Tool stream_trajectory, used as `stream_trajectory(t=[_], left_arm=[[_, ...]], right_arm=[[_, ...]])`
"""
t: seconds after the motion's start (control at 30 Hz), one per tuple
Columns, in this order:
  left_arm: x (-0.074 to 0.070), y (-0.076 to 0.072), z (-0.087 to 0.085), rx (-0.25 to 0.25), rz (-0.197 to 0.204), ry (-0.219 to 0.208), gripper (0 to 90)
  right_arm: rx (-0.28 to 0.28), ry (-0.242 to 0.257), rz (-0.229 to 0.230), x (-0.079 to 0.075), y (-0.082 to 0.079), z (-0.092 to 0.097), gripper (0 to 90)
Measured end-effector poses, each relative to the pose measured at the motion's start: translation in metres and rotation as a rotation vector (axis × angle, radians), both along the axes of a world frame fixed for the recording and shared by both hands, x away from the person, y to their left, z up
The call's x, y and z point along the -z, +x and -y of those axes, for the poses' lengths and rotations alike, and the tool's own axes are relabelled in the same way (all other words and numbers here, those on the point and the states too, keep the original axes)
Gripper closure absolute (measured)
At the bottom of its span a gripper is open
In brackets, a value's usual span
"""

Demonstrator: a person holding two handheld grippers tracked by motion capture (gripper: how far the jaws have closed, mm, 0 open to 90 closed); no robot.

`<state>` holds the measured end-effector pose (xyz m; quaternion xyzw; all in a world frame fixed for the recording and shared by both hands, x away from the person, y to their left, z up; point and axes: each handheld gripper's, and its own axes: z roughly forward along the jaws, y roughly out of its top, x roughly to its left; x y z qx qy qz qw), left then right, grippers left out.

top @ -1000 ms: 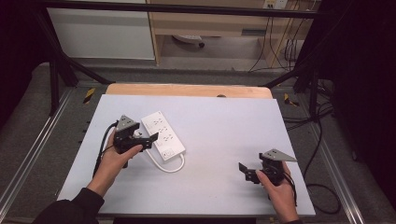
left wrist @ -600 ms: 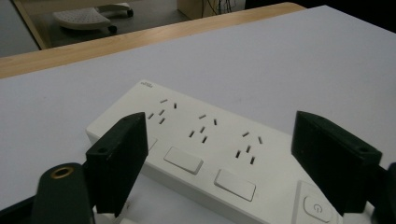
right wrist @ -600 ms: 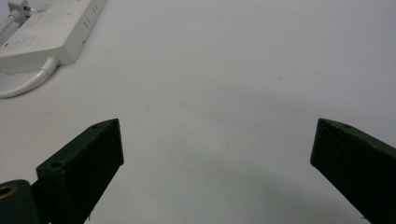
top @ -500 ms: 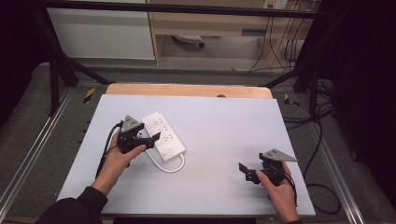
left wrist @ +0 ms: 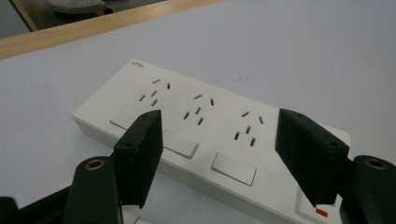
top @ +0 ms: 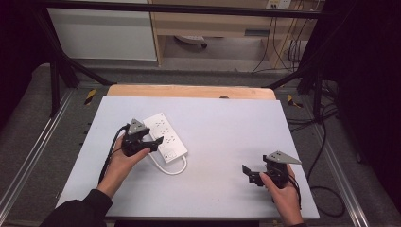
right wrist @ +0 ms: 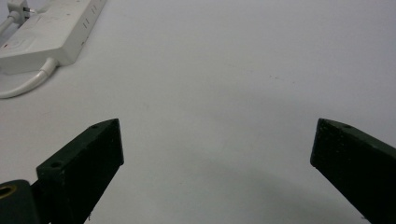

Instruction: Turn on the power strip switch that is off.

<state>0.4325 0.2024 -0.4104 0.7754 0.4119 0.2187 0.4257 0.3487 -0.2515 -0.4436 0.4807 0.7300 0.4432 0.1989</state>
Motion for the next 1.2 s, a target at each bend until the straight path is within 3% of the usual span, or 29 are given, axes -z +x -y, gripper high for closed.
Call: stream_trajectory(t=[0.37,0.53,0.77,0.93,1.2], left_arm=[[0.0029,0.0017,0.0048,0.001,-0.016,0.012,36.3],[0.0038,0.0005,0.0073,0.013,-0.003,0.018,45.7],[0.0048,0.0016,0.0084,0.004,0.009,0.002,67.0],[0.0068,0.0036,0.0087,0.001,0.001,-0.013,73.5],[0.0082,0.0068,0.0080,-0.009,-0.017,-0.070,83.8]], right_arm=[[0.000,0.003,-0.001,-0.0001,-0.0001,0.0003,3.0],[0.001,0.004,-0.001,-0.0001,-0.0001,0.0006,3.0],[0.001,0.001,0.001,-0.0001,-0.0003,0.0006,3.0],[0.000,-0.001,0.003,0.0000,-0.0003,0.0002,3.0],[0.000,-0.006,0.005,0.0000,-0.0007,0.0005,3.0]])
